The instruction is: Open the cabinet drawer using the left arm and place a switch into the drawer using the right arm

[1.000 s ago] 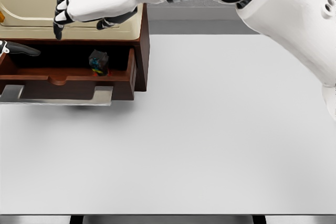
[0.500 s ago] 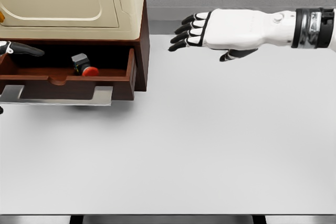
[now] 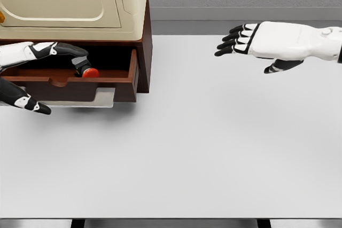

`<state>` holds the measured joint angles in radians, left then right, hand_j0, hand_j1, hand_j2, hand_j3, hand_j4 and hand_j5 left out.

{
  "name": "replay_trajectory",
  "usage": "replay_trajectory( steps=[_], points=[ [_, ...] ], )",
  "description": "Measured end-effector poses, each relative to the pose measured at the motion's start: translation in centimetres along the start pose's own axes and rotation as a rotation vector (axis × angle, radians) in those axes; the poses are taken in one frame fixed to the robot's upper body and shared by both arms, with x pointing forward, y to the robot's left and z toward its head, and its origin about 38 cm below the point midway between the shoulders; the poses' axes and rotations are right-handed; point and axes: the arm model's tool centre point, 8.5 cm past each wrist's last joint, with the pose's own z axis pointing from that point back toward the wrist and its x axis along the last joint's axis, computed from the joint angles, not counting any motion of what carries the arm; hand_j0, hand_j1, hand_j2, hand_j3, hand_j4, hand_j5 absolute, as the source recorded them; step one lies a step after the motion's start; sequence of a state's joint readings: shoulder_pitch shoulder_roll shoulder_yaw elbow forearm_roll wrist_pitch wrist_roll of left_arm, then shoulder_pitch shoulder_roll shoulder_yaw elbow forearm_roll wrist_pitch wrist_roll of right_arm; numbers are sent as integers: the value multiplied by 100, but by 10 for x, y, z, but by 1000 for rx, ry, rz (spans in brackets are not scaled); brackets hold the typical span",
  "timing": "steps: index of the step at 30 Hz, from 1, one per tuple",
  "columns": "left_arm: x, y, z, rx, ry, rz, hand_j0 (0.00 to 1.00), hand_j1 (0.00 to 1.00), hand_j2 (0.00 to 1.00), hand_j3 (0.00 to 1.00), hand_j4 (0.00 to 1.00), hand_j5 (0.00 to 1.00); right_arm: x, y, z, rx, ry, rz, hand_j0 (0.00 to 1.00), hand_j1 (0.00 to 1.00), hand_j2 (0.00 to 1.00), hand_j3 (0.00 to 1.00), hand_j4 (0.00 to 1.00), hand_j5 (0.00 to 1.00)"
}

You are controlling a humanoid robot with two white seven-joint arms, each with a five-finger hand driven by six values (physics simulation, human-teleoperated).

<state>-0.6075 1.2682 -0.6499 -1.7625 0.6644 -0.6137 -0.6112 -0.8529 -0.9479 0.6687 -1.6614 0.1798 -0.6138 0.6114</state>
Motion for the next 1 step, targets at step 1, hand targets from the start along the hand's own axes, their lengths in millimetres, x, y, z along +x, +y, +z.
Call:
replay_trajectory(
  steps=[1],
  points=[
    [0,0,-1,0,-3,1,100,100,100,100,100,100,0,0,0,1,0,0,100,100,100,100,100,100]
  ],
)
